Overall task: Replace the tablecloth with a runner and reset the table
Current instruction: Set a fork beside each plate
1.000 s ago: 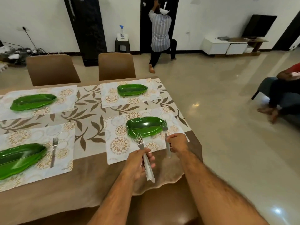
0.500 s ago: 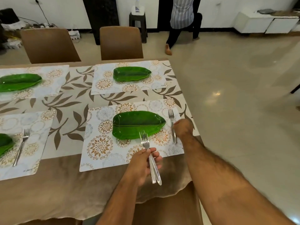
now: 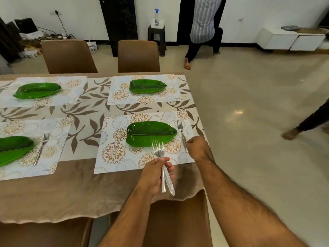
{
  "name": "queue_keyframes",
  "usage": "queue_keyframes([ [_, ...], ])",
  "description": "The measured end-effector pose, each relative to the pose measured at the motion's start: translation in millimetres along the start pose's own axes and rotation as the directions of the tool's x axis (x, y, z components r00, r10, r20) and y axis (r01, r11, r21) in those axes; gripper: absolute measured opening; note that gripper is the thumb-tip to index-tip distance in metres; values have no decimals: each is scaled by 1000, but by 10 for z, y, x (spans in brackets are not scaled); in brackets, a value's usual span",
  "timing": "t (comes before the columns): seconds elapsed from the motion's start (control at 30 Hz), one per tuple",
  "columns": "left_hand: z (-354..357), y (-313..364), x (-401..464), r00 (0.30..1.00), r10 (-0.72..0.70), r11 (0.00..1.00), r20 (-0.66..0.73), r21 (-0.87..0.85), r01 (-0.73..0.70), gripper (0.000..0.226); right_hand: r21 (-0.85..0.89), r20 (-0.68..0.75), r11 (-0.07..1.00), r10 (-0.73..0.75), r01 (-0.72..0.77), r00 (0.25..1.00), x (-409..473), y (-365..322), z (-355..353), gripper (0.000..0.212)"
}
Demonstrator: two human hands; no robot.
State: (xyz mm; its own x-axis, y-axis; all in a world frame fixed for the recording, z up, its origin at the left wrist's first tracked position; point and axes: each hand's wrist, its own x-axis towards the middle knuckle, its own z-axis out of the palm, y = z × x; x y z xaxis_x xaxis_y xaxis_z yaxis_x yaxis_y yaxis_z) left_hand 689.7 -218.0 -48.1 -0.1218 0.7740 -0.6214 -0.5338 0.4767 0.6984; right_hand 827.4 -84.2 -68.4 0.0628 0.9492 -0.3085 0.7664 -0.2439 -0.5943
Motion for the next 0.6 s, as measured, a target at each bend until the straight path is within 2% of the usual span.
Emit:
queue_keyframes([
  [0.07,123,-14,-177,1000,6,1000,-11,0,-6,20,165,78,984,-74,60,994,-345,-46,-89,12],
  [0.13,235,-26,-322,1000,10,999,-23,30,-10,21,376,234,927,-112,16,966,-670,-84,-202,14],
  [0.2,325,-52,-397,1000,9,999,-9,53,-9,24,491,368,868,-137,-67,920,-942,-114,-344,23],
  [0.27,424,-100,-464,1000,5,997,-4,73,-5,26,510,450,852,-147,-119,881,-1116,-92,-490,24],
  [0.37,611,-203,-519,1000,-7,998,1,61,7,31,506,501,846,-130,-168,855,-1125,30,-678,20],
  [0.47,936,-317,-542,1000,9,1000,-16,18,-8,23,496,542,843,-115,-207,832,-963,252,-956,13],
  [0.6,1572,-507,-467,993,90,995,-74,-24,-92,19,473,537,872,-174,-124,825,-612,605,-1441,7],
])
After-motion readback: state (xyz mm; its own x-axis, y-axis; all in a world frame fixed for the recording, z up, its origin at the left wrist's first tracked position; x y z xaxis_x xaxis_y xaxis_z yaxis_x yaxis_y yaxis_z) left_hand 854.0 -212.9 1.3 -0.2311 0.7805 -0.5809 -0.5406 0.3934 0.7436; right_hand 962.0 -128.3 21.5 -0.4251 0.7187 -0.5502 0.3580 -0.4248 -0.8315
